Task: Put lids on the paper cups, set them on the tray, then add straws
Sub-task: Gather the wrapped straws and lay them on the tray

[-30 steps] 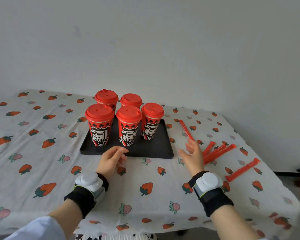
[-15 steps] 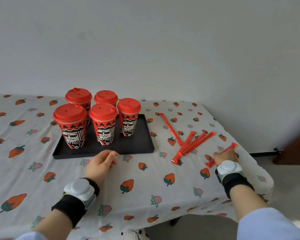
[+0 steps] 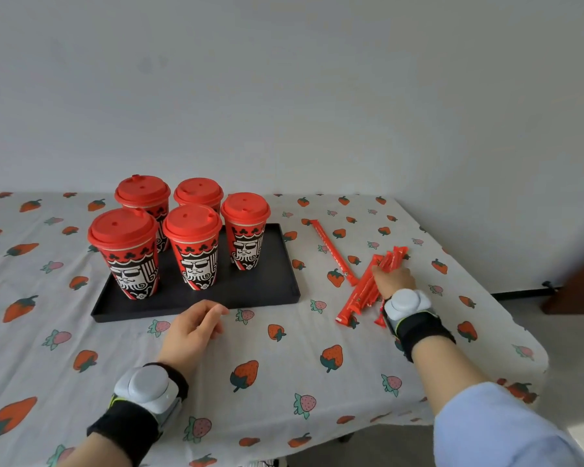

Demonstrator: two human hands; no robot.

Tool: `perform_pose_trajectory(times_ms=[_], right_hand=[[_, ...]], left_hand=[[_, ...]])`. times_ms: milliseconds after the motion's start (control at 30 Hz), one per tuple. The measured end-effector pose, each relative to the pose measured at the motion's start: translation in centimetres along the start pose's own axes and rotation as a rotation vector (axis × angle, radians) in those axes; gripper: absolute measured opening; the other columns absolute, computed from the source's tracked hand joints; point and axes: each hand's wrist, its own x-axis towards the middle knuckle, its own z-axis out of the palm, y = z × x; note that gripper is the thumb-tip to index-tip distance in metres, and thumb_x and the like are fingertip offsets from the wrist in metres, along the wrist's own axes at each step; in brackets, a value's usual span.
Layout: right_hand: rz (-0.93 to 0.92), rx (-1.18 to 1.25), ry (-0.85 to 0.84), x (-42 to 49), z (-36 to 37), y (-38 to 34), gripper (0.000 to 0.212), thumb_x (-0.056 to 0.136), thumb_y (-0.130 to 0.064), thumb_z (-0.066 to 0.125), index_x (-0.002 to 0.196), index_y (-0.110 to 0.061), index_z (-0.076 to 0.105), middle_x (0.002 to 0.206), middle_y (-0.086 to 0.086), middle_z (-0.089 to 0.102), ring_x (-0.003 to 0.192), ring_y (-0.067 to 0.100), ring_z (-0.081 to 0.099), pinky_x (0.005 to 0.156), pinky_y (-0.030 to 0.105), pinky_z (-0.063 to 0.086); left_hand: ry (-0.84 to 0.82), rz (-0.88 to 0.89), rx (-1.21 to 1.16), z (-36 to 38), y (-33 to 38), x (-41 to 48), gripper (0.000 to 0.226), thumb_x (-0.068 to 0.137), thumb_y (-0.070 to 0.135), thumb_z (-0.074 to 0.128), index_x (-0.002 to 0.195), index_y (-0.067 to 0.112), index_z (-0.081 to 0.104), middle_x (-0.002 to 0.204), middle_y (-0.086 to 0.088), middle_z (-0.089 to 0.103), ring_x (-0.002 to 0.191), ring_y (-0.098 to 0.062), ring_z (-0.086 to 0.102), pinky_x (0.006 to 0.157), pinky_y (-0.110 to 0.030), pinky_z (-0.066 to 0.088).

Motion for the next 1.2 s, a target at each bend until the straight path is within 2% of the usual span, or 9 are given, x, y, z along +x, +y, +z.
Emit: perform_pose_trajectory(times_ms=[67, 100, 133, 267, 400, 567, 733, 933, 1200], right_hand=[[-0.040, -0.063, -0.023, 0.3, 0.6, -0.4, 0.021, 0.080, -0.030, 0.064, 0.082, -0.011, 0.057, 0.100, 0.016, 0.064, 0.085, 0.020, 0.061, 0.054, 0.026, 0.042], [-0.051, -0.074, -0.041, 0.6, 1.0, -0.6, 0.017, 0.081, -0.025, 0.064, 0.073, -0.016, 0.052, 0.113, 0.008, 0.042, 0.084, 0.012, 0.022, 0.079, 0.026, 0.023], [-0.058, -0.070, -0.050, 1.1, 1.2, -0.4, 0.028, 0.081, -0.021, 0.064, 0.064, -0.022, 0.041, 0.095, -0.001, 0.026, 0.079, 0.013, 0.023, 0.064, 0.027, 0.022], [-0.142, -0.061, -0.063, 1.3, 2.1, -1.1, 0.054, 0.081, -0.014, 0.065, 0.061, -0.027, 0.016, 0.098, 0.007, 0.038, 0.088, 0.021, 0.035, 0.077, 0.032, 0.032], [-0.199, -0.186, -0.094, 1.9, 2.6, -1.9, 0.038, 0.083, -0.001, 0.051, 0.056, -0.017, 0.030, 0.060, 0.003, 0.038, 0.056, 0.021, 0.039, 0.054, 0.021, 0.034], [-0.301, -0.196, -0.063, 1.9, 3.8, -4.7, 0.025, 0.080, -0.011, 0.055, 0.066, -0.011, 0.035, 0.054, 0.006, 0.042, 0.051, 0.025, 0.041, 0.047, 0.022, 0.032], [-0.361, -0.313, -0.114, 1.4, 5.8, -5.3, 0.024, 0.080, -0.012, 0.063, 0.100, -0.006, 0.053, 0.098, 0.016, 0.054, 0.085, 0.027, 0.049, 0.075, 0.034, 0.042], [-0.376, -0.332, -0.108, 0.4, 6.5, -4.8, 0.001, 0.087, -0.004, 0.045, 0.087, -0.003, 0.044, 0.086, 0.016, 0.053, 0.075, 0.028, 0.052, 0.067, 0.032, 0.045], [-0.480, 0.565, -0.132, -5.7, 1.3, -6.6, 0.020, 0.092, -0.024, 0.049, 0.112, -0.022, 0.052, 0.080, -0.001, 0.064, 0.068, 0.009, 0.062, 0.054, 0.025, 0.048]], left_hand=[[0.004, -0.003, -0.004, 0.0, -0.1, 0.1, 0.022, 0.093, 0.035, 0.048, 0.080, 0.036, 0.065, 0.064, 0.006, 0.062, 0.063, -0.003, 0.058, 0.066, -0.025, 0.046], [0.010, -0.007, -0.009, 0.0, -0.2, 0.2, 0.022, 0.093, 0.035, 0.048, 0.080, 0.035, 0.065, 0.064, 0.007, 0.062, 0.063, -0.002, 0.058, 0.065, -0.025, 0.045], [0.009, -0.007, -0.013, 0.1, -0.2, 0.2, 0.022, 0.093, 0.034, 0.048, 0.079, 0.035, 0.065, 0.064, 0.008, 0.062, 0.062, -0.002, 0.057, 0.066, -0.026, 0.046], [0.008, -0.013, 0.003, 0.0, -0.2, 0.4, 0.024, 0.094, 0.035, 0.047, 0.077, 0.037, 0.064, 0.063, 0.011, 0.062, 0.062, -0.002, 0.057, 0.066, -0.027, 0.047], [0.011, -0.016, 0.022, 0.1, 0.0, 0.2, 0.026, 0.094, 0.034, 0.046, 0.074, 0.038, 0.063, 0.061, 0.006, 0.060, 0.061, -0.001, 0.056, 0.065, -0.024, 0.046], [0.017, -0.026, 0.000, 0.1, 0.2, 0.3, 0.027, 0.094, 0.033, 0.046, 0.073, 0.033, 0.063, 0.058, 0.013, 0.060, 0.059, 0.001, 0.055, 0.064, -0.023, 0.044], [0.009, -0.022, 0.018, 0.1, 0.4, 0.3, 0.027, 0.095, 0.032, 0.045, 0.075, 0.028, 0.063, 0.058, 0.015, 0.059, 0.058, 0.003, 0.054, 0.065, -0.026, 0.046], [0.003, -0.001, 0.032, 0.0, 0.3, 0.4, 0.027, 0.094, 0.033, 0.046, 0.074, 0.029, 0.063, 0.057, 0.008, 0.057, 0.057, 0.001, 0.053, 0.064, -0.026, 0.045], [-0.037, 0.025, 0.051, -0.1, 0.5, 0.4, 0.027, 0.094, 0.035, 0.046, 0.074, 0.031, 0.063, 0.057, 0.010, 0.058, 0.058, 0.001, 0.055, 0.066, -0.027, 0.047]])
